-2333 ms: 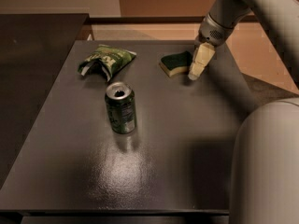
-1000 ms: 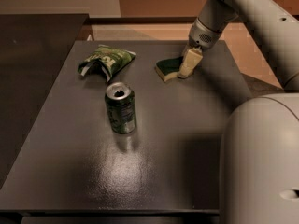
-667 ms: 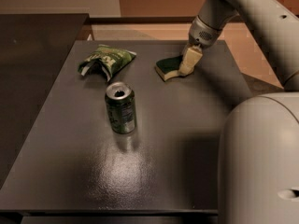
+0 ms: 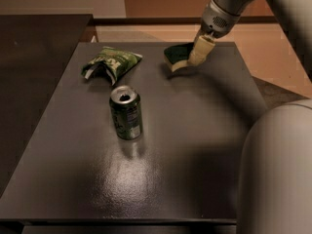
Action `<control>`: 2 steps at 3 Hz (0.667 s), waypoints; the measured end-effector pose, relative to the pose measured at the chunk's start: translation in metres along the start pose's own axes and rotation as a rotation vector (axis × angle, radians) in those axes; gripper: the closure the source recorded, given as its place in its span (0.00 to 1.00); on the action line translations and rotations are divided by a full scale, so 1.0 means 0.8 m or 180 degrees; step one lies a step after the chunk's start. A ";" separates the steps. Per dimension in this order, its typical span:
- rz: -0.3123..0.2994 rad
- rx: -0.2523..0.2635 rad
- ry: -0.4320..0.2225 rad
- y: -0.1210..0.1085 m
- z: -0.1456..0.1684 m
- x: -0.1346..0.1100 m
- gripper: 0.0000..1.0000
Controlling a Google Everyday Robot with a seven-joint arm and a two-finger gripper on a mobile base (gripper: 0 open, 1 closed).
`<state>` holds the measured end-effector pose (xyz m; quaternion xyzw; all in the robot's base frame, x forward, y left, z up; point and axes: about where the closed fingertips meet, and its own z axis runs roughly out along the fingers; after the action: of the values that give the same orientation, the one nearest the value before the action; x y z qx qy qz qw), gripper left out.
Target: Pick sponge
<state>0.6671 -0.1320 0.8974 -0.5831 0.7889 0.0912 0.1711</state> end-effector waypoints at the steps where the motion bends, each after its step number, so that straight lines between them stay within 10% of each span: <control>1: -0.0011 0.0073 -0.0089 0.016 -0.039 -0.014 1.00; 2: -0.0031 0.0136 -0.0133 0.037 -0.090 -0.033 1.00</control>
Offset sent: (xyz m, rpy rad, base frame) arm -0.0531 0.0023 0.0914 0.0019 -0.0263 0.0010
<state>0.6343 -0.1240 0.9723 -0.5811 0.7841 0.0857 0.2004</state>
